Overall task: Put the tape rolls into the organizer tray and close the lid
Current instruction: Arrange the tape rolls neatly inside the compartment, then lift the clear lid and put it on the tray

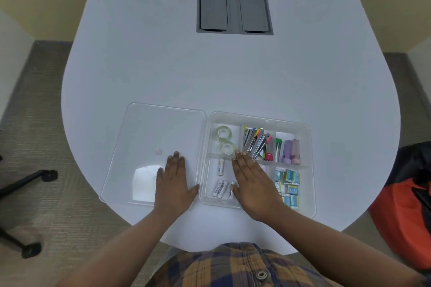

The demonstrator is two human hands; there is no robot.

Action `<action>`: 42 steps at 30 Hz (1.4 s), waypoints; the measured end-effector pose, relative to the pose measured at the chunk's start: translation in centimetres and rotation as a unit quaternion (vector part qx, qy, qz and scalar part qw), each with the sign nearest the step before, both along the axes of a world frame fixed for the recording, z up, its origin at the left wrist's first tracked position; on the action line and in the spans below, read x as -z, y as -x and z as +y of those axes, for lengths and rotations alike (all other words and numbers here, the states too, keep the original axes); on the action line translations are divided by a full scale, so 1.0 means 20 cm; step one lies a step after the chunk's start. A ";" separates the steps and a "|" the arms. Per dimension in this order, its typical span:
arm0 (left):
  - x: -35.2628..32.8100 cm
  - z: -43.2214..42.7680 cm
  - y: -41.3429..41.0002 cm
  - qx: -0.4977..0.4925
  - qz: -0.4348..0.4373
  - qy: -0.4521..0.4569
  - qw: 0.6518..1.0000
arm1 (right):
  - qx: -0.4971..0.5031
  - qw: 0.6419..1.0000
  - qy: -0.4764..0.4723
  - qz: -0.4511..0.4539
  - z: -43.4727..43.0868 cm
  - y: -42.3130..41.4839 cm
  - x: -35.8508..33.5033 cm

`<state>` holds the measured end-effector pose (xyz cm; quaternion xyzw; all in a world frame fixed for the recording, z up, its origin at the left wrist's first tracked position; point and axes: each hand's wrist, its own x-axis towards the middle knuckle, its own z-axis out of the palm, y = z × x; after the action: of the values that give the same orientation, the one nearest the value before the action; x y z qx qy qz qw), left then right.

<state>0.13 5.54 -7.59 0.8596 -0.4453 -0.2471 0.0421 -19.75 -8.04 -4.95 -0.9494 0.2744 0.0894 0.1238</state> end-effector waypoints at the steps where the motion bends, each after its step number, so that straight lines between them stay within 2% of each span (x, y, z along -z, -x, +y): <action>1: -0.01 -0.01 0.01 -0.008 0.008 0.000 1.000 | 0.003 1.000 -0.001 0.001 0.00 0.00 0.01; 5: -0.05 -0.06 0.04 -0.051 0.057 0.000 0.997 | 0.004 1.000 -0.011 0.012 0.00 0.00 0.02; 7: -0.10 -0.08 0.02 -0.064 0.041 0.002 0.997 | 0.001 1.000 -0.019 0.019 0.00 0.00 0.02; 11: -0.29 -0.09 -0.11 -0.088 0.006 0.093 0.992 | 0.014 0.999 -0.041 0.003 0.00 0.00 -0.01; 15: -0.56 -0.11 -0.30 -0.112 -0.043 0.162 0.980 | 0.044 0.994 -0.082 -0.056 -0.02 -0.01 -0.07; 18: -0.78 -0.13 -0.38 -0.103 -0.089 0.167 0.977 | 0.089 0.982 -0.121 -0.117 -0.06 -0.02 -0.16; 21: -0.96 -0.12 -0.41 -0.104 -0.078 0.179 0.975 | 0.147 0.956 -0.154 -0.203 -0.13 -0.05 -0.27; 27: -1.16 -0.12 -0.39 -0.059 -0.069 0.221 0.971 | 0.195 0.938 -0.099 -0.268 -0.32 -0.10 -0.50; 33: -1.31 -0.21 -0.31 -0.055 -0.208 0.257 0.942 | 0.200 0.908 -0.184 -0.320 -0.39 -0.15 -0.61; 36: -1.34 -0.24 -0.29 -0.034 -0.195 0.269 0.942 | 0.186 0.912 -0.208 -0.301 -0.38 -0.14 -0.63; 39: -1.36 -0.26 -0.29 0.009 -0.166 0.276 0.947 | 0.202 0.920 -0.185 -0.280 -0.37 -0.12 -0.64; 42: -1.37 -0.28 -0.30 0.028 -0.139 0.278 0.950 | 0.237 0.897 -0.192 -0.319 -0.37 -0.09 -0.64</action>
<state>6.16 -0.15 19.77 0.8268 -0.5218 0.0075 0.2101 -17.88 -15.36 7.93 -0.7917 0.4149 -0.1990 0.4018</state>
